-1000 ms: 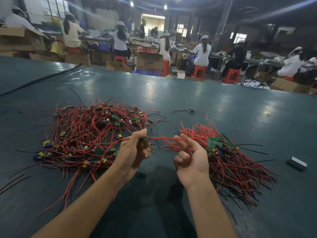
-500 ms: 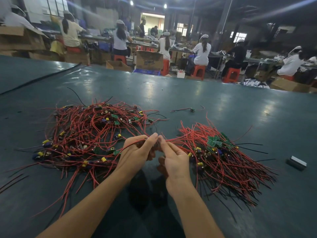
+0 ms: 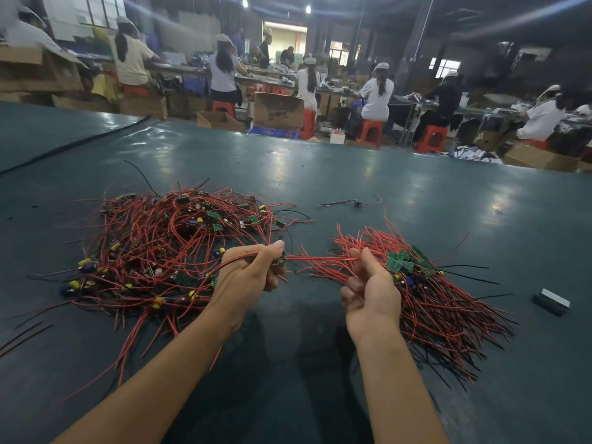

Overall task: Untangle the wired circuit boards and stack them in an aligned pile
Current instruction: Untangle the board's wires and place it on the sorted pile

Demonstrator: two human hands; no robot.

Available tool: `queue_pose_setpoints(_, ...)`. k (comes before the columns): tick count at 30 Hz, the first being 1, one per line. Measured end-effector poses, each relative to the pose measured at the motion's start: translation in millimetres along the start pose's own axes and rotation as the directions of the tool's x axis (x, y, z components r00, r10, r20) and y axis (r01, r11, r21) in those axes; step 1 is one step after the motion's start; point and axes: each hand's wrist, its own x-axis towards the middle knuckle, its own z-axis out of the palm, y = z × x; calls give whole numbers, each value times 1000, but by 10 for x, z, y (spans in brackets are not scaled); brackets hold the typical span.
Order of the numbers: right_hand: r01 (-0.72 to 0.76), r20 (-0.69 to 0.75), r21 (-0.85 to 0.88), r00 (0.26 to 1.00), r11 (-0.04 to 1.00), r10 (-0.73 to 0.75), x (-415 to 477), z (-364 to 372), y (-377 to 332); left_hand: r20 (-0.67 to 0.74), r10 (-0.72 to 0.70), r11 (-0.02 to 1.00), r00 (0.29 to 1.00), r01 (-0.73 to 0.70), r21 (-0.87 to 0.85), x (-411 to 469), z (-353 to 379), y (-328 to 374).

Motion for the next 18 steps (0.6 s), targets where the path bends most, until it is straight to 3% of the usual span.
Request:
queue_pose_setpoints(4, -12, 13, 26, 1000, 1000, 11, 22, -34, -27, -49, -15, 999, 999, 17, 51, 7, -2, -14)
queue_pose_setpoints(7, -4, 17, 14, 1000, 1000, 4, 17, -38, -24, -59, -217, 976, 974, 215, -43, 22, 35, -27)
queue_pose_setpoints(9, -3, 13, 4, 1000, 1000, 3, 6, -34, -15, 10, -377, 908, 926, 372, -191, 15, 44, -20)
queue_pose_setpoints(11, -4, 17, 8, 1000, 1000, 4, 1, -24, -6, 108, -432, 854, 895, 445, -271, 1, 34, -16)
queue_pose_setpoints(13, 0, 27, 32, 1000, 999, -1, -6, -10, -10, 136, -428, 851, 894, 449, -271, 0, 34, -17)
queue_pose_setpoints(18, 24, 73, 113, 997, 993, -32, -33, 3, -36, 54, -338, 940, 940, 340, -36, 30, 43, -26)
